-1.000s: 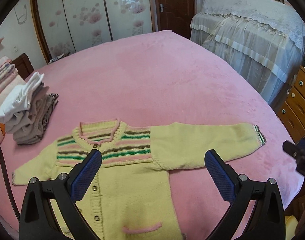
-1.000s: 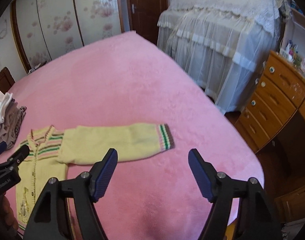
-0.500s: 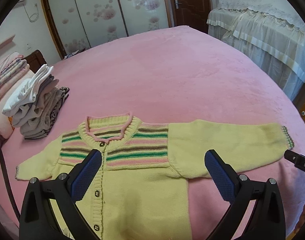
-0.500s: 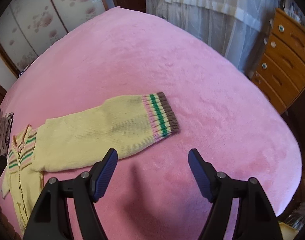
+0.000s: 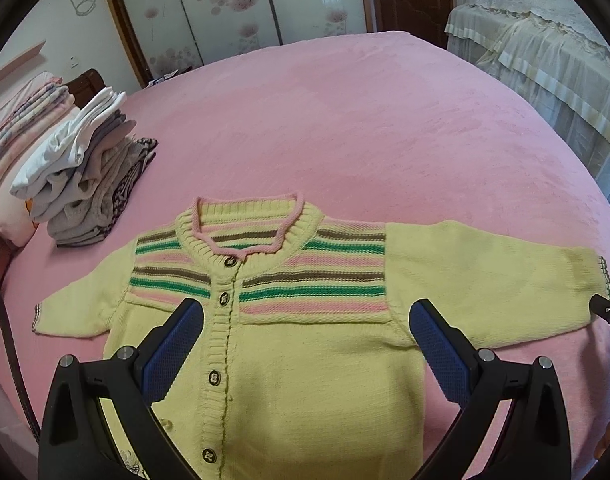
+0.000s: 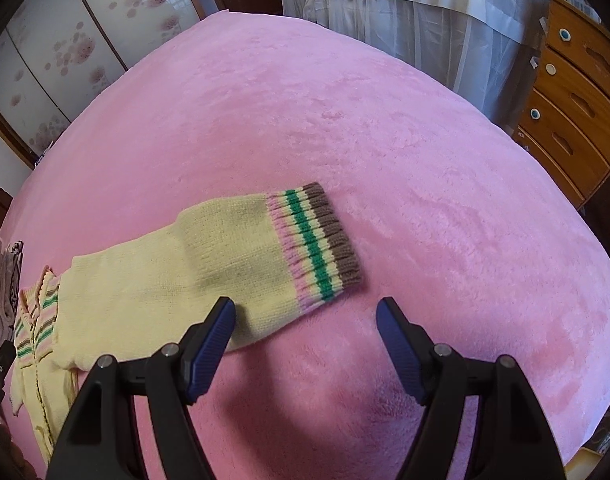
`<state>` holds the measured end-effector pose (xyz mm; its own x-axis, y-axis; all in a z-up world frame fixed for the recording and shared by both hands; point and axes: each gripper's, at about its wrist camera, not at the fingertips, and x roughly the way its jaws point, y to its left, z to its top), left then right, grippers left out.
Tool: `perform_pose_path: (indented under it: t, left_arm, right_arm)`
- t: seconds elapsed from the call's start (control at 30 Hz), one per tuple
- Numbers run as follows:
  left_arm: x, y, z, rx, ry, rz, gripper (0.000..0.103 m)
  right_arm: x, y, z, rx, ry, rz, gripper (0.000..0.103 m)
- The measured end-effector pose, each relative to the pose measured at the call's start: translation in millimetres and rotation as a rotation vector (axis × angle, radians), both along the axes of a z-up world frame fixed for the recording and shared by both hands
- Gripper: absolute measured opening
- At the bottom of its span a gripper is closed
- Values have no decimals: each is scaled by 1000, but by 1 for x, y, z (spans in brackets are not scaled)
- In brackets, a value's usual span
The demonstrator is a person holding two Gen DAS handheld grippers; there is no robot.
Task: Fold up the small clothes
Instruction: 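Move the right tool to a striped sleeve cuff and grasp it, then lift the cuff with the right tool, fold sleeve across the front, release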
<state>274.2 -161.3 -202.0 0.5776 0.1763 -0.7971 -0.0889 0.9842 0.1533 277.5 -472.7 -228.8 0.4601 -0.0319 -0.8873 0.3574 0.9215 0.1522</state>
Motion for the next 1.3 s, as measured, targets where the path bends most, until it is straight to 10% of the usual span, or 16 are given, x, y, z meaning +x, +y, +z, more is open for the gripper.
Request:
perform_pose_path:
  t: [0.57, 0.67, 1.3]
  left_arm:
    - [6, 3, -10, -19, 39, -1, 102]
    - [7, 4, -11, -20, 44, 1, 102]
    - [-3, 53, 3, -68, 85, 51, 102]
  right_arm:
    - [11, -2, -4, 33, -6, 20, 51]
    - [13, -2, -7, 80, -8, 48, 7]
    - [-17, 72, 102, 3, -281, 276, 7]
